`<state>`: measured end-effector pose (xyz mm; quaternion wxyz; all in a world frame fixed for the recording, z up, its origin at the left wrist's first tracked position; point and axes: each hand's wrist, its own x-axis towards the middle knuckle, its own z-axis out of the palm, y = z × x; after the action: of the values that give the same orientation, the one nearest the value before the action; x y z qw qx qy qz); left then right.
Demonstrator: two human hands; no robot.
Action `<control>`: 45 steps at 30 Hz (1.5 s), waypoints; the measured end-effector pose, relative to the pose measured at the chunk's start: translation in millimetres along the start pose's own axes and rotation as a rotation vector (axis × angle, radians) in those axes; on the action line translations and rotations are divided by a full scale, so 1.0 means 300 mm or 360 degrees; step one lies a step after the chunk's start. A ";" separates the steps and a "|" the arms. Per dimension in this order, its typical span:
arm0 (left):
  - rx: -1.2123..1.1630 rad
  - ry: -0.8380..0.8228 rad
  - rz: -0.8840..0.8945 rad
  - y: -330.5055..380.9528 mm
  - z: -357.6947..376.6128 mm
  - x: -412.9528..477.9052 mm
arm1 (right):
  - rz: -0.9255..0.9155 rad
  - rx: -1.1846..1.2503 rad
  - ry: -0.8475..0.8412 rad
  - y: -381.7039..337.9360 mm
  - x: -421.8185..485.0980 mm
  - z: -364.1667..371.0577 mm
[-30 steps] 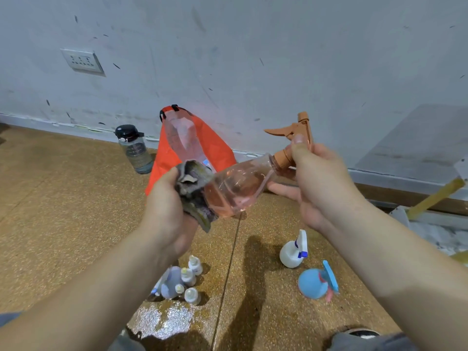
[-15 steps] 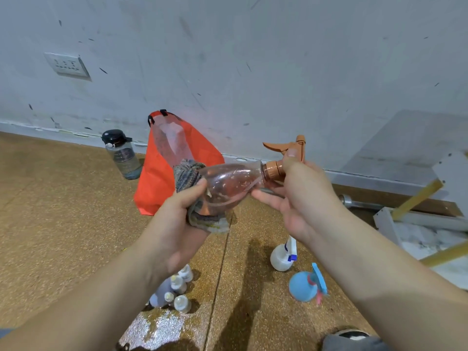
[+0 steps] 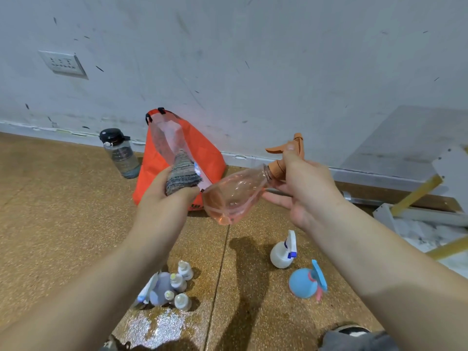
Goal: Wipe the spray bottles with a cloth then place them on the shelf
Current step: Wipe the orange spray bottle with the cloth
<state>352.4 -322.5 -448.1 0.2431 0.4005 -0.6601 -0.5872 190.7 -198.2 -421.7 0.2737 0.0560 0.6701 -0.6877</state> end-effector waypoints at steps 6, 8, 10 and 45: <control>0.1342 -0.0434 0.1141 -0.147 0.073 -0.106 | 0.0019 -0.0023 -0.0043 0.001 -0.025 0.024; 0.1657 -0.0372 0.1251 -0.186 0.097 -0.132 | -0.0012 -0.0071 -0.0047 0.008 -0.036 0.030; 0.1602 -0.0342 0.1311 -0.188 0.097 -0.111 | -0.0014 -0.0107 -0.0083 0.016 -0.044 0.035; -0.0714 -0.0654 -0.0834 -0.112 0.025 -0.066 | -0.0520 -0.0305 -0.0354 0.031 -0.062 0.008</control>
<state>365.7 -301.7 -479.1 0.0295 0.3666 -0.4257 -0.8268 211.2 -194.4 -421.6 0.2349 -0.1560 0.6983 -0.6579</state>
